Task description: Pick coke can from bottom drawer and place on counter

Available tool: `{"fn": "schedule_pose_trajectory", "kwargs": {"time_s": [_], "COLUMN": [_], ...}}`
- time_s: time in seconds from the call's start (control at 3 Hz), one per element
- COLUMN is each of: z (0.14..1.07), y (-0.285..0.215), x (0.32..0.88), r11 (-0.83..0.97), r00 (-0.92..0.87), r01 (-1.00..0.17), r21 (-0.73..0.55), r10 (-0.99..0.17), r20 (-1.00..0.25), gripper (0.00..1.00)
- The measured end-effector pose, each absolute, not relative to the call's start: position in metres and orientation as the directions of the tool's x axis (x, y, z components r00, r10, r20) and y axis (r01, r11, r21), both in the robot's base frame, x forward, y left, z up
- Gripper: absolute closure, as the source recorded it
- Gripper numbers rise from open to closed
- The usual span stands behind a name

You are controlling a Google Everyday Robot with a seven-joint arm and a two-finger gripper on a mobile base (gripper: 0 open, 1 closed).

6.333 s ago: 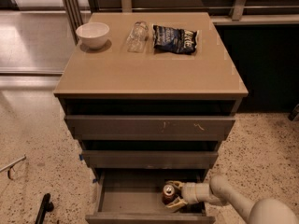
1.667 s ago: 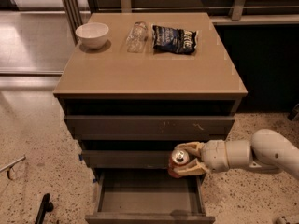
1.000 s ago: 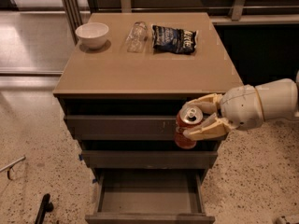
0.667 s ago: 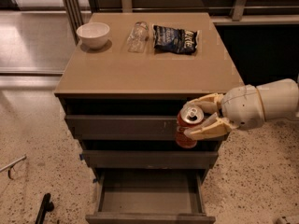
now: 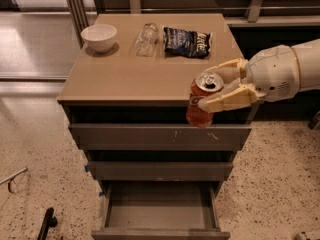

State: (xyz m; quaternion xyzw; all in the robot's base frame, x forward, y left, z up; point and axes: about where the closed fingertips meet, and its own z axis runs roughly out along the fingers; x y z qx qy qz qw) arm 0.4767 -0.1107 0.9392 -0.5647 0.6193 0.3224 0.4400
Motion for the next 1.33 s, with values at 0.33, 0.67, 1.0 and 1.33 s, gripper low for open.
{"fn": "schedule_pose_trajectory", "kwargs": {"time_s": [0.33, 0.67, 1.0, 1.33], "z": [0.939, 0.94, 0.939, 0.94], "y": [-0.11, -0.108, -0.107, -0.101], "x": [0.48, 0.499, 0.541, 0.585], "r11": [0.156, 0.164, 0.184, 0.198], "r00": [0.025, 0.024, 0.023, 0.028], "r01": [-0.983, -0.981, -0.976, -0.972], "r21": [-0.099, -0.105, -0.116, -0.125], "r10": [-0.419, -0.435, -0.443, -0.432], "r20": [-0.908, -0.9, -0.896, -0.901], "gripper": [1.0, 1.0, 1.0, 1.0]}}
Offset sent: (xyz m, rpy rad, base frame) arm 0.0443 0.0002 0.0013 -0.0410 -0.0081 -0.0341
